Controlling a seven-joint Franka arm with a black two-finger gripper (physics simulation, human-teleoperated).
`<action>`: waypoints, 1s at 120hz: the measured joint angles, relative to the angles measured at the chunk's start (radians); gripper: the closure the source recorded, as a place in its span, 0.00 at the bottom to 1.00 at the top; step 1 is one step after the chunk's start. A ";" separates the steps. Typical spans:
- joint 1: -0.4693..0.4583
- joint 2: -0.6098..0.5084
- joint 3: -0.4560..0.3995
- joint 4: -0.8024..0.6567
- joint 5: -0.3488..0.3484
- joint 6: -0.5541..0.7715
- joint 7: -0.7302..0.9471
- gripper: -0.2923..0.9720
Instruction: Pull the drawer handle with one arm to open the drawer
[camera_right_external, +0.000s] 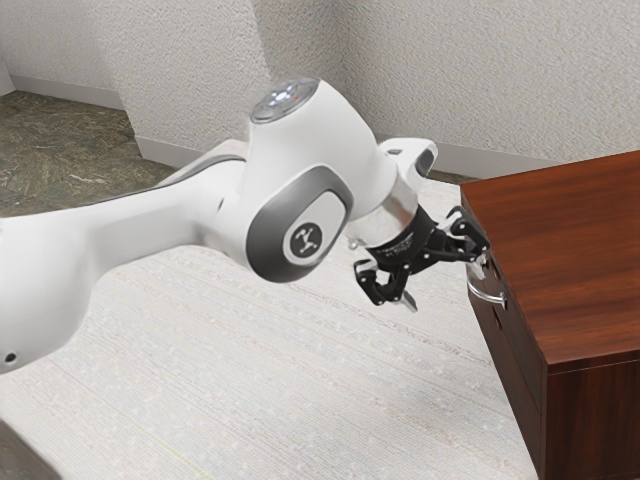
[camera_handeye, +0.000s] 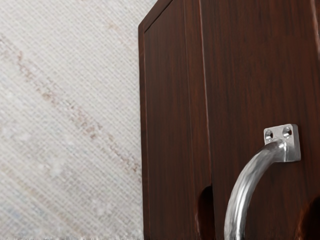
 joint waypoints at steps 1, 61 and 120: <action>0.000 0.000 0.000 0.000 0.000 0.000 0.000 0.24; 0.002 0.026 -0.003 0.003 -0.001 0.018 0.003 0.39; 0.011 0.017 -0.008 -0.008 0.001 0.020 -0.001 0.50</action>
